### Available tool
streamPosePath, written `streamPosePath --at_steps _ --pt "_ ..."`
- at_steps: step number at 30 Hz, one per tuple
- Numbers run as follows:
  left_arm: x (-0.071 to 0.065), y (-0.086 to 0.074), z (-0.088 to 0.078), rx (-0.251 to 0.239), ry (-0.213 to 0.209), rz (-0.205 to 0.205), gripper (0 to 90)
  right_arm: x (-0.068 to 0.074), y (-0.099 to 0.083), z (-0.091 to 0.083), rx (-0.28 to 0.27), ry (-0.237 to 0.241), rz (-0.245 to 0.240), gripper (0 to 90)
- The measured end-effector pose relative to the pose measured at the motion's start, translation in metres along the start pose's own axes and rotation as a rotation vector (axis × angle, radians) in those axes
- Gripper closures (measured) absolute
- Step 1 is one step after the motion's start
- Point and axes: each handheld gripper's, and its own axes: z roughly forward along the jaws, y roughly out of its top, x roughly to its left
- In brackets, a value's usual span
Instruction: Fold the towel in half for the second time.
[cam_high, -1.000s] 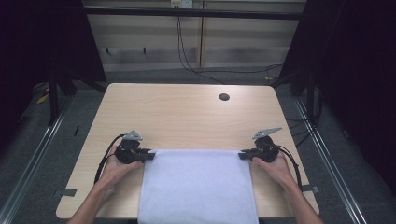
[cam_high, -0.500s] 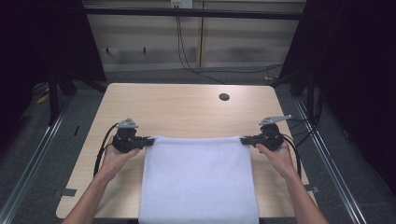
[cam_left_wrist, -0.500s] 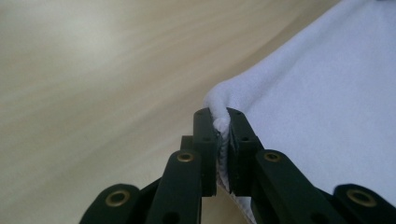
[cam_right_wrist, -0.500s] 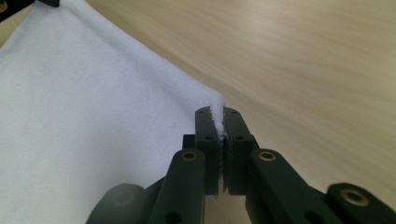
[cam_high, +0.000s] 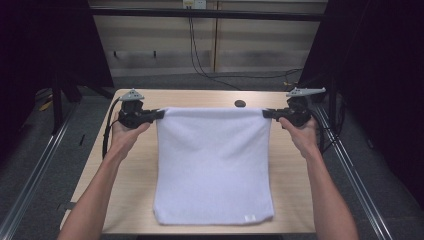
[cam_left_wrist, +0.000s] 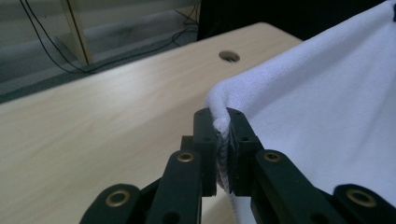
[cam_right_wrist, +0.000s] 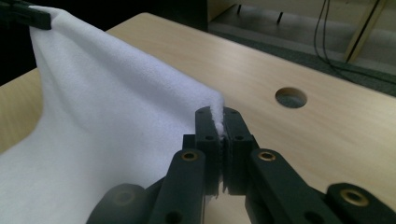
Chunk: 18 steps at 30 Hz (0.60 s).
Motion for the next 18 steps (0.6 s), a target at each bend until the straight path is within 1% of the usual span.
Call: streamPosePath --at_steps 1,3,5,7,9,10,11,12,15,16,18 --pt "-0.002 0.003 0.000 -0.008 -0.003 0.004 84.5 -0.001 0.004 -0.001 -0.005 -0.004 0.006 87.0" --pt "-0.005 0.005 0.001 0.005 -0.001 0.032 84.5 -0.002 0.010 -0.004 -0.014 -0.012 0.002 87.0" --pt "-0.005 0.001 0.002 0.015 0.004 0.038 84.4 -0.001 0.010 -0.005 -0.014 -0.010 -0.004 87.0" --pt "-0.003 -0.005 0.001 0.018 0.002 0.035 84.4 0.000 0.005 -0.006 -0.006 -0.002 -0.010 87.0" --pt "-0.003 -0.012 -0.001 0.017 -0.007 0.031 84.4 0.002 -0.001 -0.007 -0.008 0.011 -0.011 87.0" --pt "-0.003 -0.016 -0.002 0.019 -0.021 0.027 84.3 0.003 -0.005 -0.008 -0.007 0.017 -0.013 87.0" --pt "-0.004 -0.020 -0.003 0.015 -0.046 0.018 84.1 0.005 -0.009 -0.008 -0.006 0.023 -0.019 87.0" --pt "-0.005 -0.024 -0.005 0.014 -0.051 0.020 84.1 0.006 -0.014 -0.009 -0.004 0.030 -0.018 86.9" --pt "-0.014 -0.035 -0.011 0.025 -0.067 0.049 84.1 0.012 -0.029 -0.014 -0.007 0.054 -0.015 86.9" --pt "-0.017 -0.037 -0.014 0.024 -0.069 0.056 84.1 0.014 -0.034 -0.017 -0.005 0.059 -0.021 86.9" --pt "-0.024 -0.043 -0.020 0.009 -0.091 0.056 84.1 0.019 -0.043 -0.022 -0.003 0.075 -0.028 86.9"
